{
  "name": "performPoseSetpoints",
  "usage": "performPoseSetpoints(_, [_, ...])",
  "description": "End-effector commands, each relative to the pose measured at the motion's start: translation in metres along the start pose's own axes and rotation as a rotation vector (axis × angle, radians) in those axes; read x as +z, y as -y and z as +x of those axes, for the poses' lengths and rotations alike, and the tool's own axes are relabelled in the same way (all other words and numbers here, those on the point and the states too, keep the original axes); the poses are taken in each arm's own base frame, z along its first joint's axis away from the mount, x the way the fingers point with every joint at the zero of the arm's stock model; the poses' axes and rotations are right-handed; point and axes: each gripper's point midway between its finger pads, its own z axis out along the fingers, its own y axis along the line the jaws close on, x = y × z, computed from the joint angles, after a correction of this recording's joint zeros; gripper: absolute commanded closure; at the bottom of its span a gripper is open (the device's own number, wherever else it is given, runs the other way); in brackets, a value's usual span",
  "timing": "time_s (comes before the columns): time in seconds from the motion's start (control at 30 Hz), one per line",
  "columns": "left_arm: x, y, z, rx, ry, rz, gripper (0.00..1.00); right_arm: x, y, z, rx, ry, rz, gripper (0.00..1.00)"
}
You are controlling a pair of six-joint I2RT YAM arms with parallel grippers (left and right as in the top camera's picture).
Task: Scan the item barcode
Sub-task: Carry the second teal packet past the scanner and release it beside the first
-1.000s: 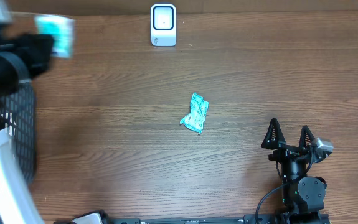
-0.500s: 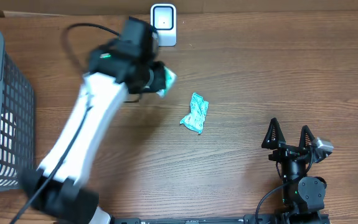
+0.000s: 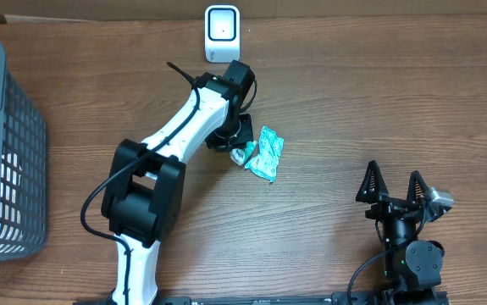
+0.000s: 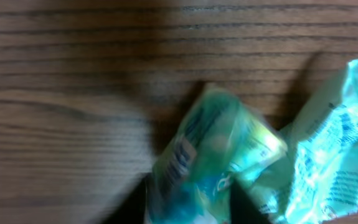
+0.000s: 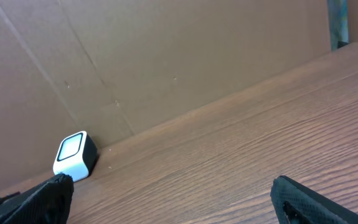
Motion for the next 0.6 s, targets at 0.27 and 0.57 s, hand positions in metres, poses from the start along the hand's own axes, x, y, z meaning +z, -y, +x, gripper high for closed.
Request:
performPoseSetpoints(0.27, [-0.042, 0.009, -0.012, -0.012, 0.029, 0.054, 0.21, 0.000, 0.001, 0.001, -0.007, 0.007, 0.003, 0.00])
performPoseSetpoints(0.57, [-0.232, 0.010, -0.036, 0.045, 0.350, 0.208, 0.14, 0.000, 0.001, 0.001, -0.007, 0.007, 0.003, 0.00])
